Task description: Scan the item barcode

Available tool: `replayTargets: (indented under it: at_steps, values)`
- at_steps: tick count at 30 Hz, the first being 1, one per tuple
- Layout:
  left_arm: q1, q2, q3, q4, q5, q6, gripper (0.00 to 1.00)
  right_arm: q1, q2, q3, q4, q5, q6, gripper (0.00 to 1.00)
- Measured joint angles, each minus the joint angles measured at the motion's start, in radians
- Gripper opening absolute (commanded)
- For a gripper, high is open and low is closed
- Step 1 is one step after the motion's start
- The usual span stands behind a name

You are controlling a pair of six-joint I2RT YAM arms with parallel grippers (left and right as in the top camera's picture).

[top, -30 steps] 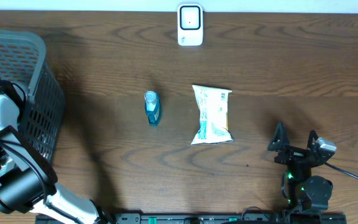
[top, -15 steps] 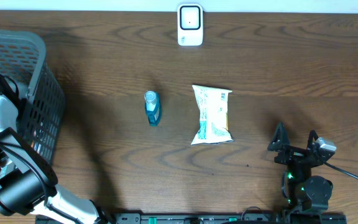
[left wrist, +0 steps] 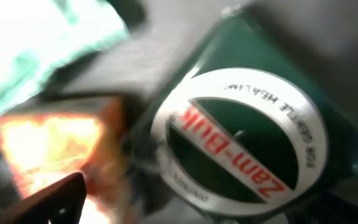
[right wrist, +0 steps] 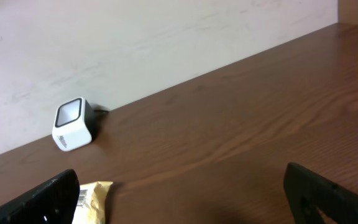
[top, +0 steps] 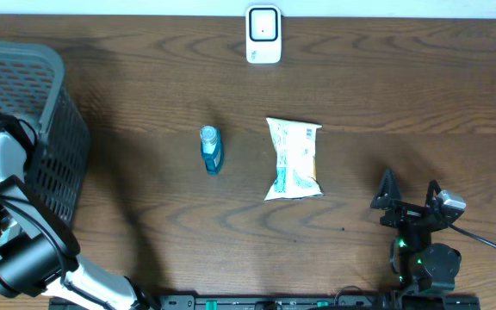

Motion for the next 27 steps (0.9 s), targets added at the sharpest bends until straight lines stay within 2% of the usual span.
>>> replayTargets:
  at_steps: [6,7,12,16,19,23,27]
  values:
    - [0.001,0.0,-0.003,-0.048,-0.042,-0.006,1.0,0.0,0.0,0.0,0.0,0.0,0.0,0.99]
    - [0.001,0.0,-0.003,-0.046,-0.041,-0.006,0.98,0.0,0.0,0.0,0.0,0.0,0.0,0.99]
    - [0.001,-0.034,-0.001,0.041,0.009,0.032,0.98,0.0,0.0,0.0,0.0,0.0,0.0,0.99]
    - [0.001,-0.103,0.003,0.158,0.043,0.128,0.98,0.0,0.0,0.0,0.0,0.0,0.0,0.99]
    - [0.0,-0.127,0.01,0.213,0.048,0.249,0.98,0.0,0.0,0.0,0.0,0.0,0.0,0.99]
    - [0.0,-0.118,0.009,0.226,0.05,0.426,0.98,0.0,0.0,0.0,0.0,0.0,0.0,0.99]
    - [0.001,-0.106,0.008,0.211,0.045,0.508,0.98,0.0,0.0,0.0,0.0,0.0,0.0,0.99]
